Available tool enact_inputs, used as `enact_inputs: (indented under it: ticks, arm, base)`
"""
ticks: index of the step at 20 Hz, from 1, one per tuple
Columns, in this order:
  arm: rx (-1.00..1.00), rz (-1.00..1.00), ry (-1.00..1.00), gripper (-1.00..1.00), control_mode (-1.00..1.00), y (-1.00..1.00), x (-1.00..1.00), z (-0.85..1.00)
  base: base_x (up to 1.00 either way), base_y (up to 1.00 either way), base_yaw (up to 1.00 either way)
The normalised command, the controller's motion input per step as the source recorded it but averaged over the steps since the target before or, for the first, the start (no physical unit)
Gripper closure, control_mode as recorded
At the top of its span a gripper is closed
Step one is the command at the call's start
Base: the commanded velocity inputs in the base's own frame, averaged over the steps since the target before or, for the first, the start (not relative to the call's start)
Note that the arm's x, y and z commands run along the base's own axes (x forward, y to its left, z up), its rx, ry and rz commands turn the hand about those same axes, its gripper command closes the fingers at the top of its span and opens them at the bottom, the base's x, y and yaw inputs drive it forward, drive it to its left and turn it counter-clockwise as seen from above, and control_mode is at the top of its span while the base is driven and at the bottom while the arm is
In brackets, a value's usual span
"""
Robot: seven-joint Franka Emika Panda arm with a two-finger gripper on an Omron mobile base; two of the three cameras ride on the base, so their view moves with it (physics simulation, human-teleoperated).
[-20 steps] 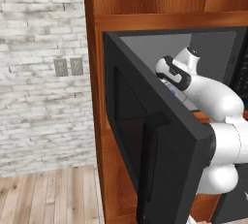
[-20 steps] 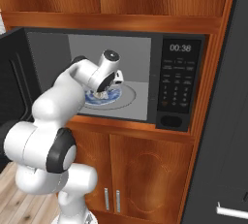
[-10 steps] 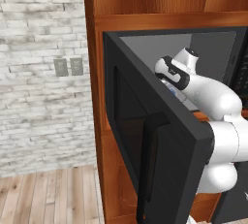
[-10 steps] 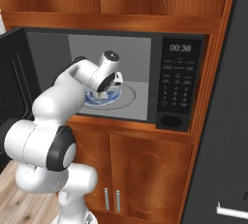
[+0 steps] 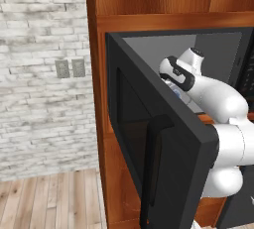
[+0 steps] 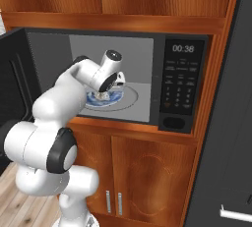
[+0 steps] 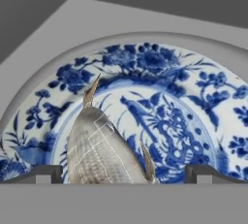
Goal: Pick the fish from the microwave and place it on plate located on the counter.
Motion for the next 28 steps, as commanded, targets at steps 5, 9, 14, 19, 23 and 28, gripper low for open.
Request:
enact_inputs:
  ticks: [5, 9, 14, 19, 23, 28]
  arm:
    - [0.0, 0.0, 0.0, 1.0, -1.0, 0.0, 0.0, 0.0]
    - [0.0, 0.0, -0.01, 1.0, -1.0, 0.01, 0.0, 0.0]
    - [0.0, 0.0, 0.0, 1.0, -1.0, 0.0, 0.0, 0.0]
    - [0.0, 0.0, 0.0, 1.0, -1.0, 0.0, -0.04, 0.0]
    - [0.05, -0.02, -0.01, 1.0, -1.0, -0.22, -0.58, 0.15]
    - [0.04, -0.09, -0.11, 1.0, -1.0, -0.04, -0.69, 0.5]
  base:
    - [0.0, 0.0, 0.0]
    - [0.0, 0.0, 0.0]
    - [0.0, 0.0, 0.0]
    - [0.0, 0.0, 0.0]
    - [0.0, 0.0, 0.0]
    - [0.0, 0.0, 0.0]
